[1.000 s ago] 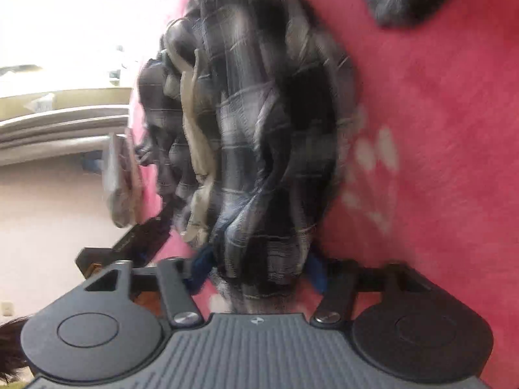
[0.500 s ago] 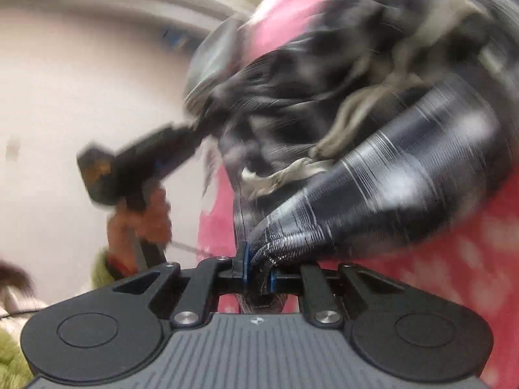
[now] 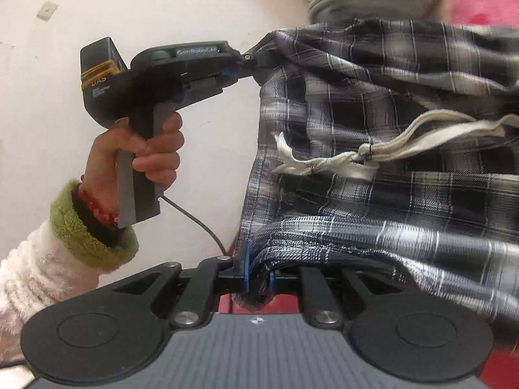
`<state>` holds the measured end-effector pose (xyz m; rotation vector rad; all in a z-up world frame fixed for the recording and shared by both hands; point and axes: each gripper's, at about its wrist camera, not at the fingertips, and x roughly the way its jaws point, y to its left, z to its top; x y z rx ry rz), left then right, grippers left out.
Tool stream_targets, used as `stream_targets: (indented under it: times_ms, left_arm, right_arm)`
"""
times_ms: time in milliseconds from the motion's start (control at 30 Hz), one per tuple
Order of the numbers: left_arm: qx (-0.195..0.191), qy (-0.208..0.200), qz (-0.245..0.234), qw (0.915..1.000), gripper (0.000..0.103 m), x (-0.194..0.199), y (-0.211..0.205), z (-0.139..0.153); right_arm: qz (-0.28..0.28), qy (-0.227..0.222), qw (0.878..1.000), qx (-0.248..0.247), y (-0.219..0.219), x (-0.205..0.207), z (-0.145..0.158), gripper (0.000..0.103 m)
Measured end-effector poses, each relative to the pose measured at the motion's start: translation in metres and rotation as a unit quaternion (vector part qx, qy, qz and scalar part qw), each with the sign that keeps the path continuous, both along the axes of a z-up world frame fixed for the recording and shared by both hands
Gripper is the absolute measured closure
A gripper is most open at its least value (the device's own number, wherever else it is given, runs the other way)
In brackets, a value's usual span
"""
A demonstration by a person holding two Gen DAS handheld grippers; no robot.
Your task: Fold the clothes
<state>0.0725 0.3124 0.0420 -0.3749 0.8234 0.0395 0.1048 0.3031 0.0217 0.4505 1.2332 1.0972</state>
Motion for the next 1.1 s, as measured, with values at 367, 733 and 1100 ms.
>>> stream_targets:
  times_ms: [367,733,1100]
  left_arm:
    - [0.041,0.037,0.041,0.9976,0.094,0.006,0.071,-0.029]
    - [-0.004,0.086,0.091,0.9921,0.058,-0.011,0.117,-0.083]
    - [0.062,-0.01,0.016,0.9979,0.045,-0.035,0.063,-0.002]
  right_arm:
    - [0.021,-0.022,1.0,0.001,0.027,-0.02,0.003,0.09]
    - [0.033,0.064,0.997,-0.022,0.05,-0.017,-0.053,0.036]
    - [0.066,0.048,0.995,-0.06,-0.054,-0.051,-0.025,0.031]
